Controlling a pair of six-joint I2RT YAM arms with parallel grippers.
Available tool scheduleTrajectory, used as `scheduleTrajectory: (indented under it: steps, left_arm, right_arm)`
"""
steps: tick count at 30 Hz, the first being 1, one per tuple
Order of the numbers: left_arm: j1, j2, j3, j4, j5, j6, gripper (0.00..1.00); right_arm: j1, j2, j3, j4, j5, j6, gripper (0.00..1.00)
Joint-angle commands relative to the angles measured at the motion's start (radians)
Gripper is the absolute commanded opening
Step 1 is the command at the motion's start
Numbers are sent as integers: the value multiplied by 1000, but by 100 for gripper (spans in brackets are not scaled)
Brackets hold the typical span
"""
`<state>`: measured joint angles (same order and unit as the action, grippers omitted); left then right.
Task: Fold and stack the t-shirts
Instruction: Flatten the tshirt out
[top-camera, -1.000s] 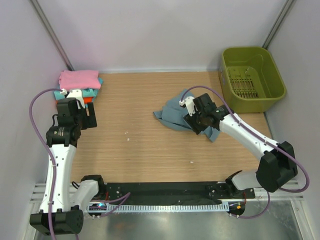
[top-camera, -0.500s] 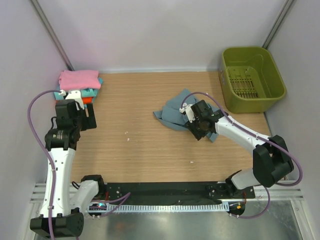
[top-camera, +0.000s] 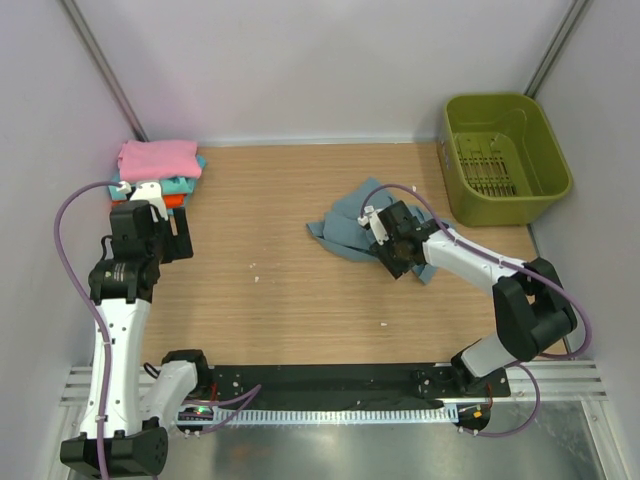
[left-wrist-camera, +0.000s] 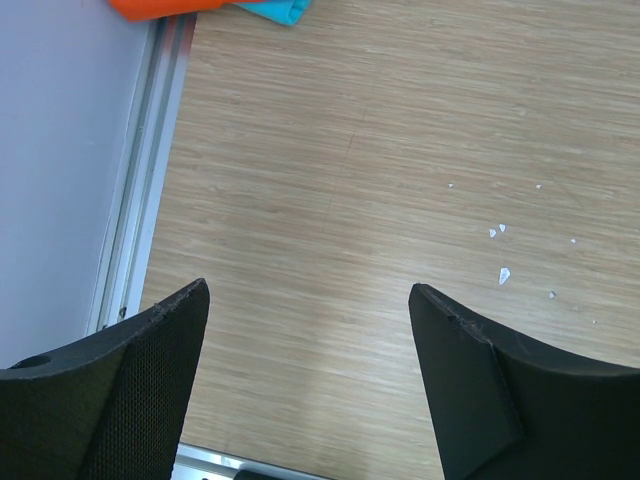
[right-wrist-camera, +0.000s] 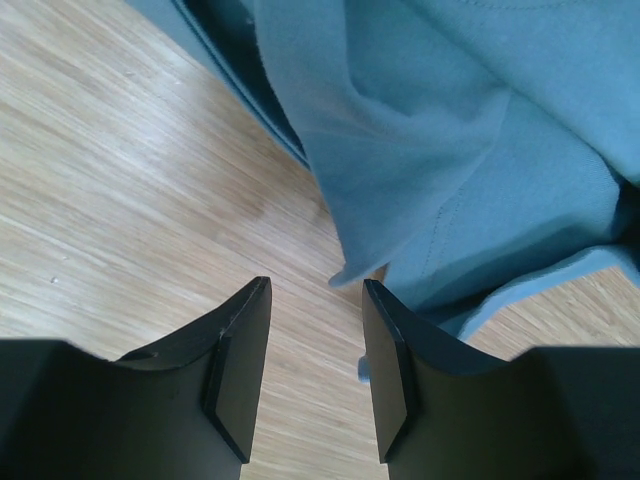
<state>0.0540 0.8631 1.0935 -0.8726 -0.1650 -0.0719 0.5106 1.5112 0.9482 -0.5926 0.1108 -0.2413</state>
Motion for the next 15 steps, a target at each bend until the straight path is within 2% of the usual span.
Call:
scheduleTrajectory:
  steps: [1, 6, 15]
  left_arm:
    - [1, -12, 26, 11, -4, -11, 82]
    - [1, -6, 22, 21, -1, -17, 82]
    - [0, -6, 16, 24, -4, -22, 82]
  right_arm:
    - [-11, 3, -2, 50, 47, -13, 47]
    - [-20, 24, 6, 56, 47, -18, 45]
    - [-23, 38, 23, 56, 29, -35, 25]
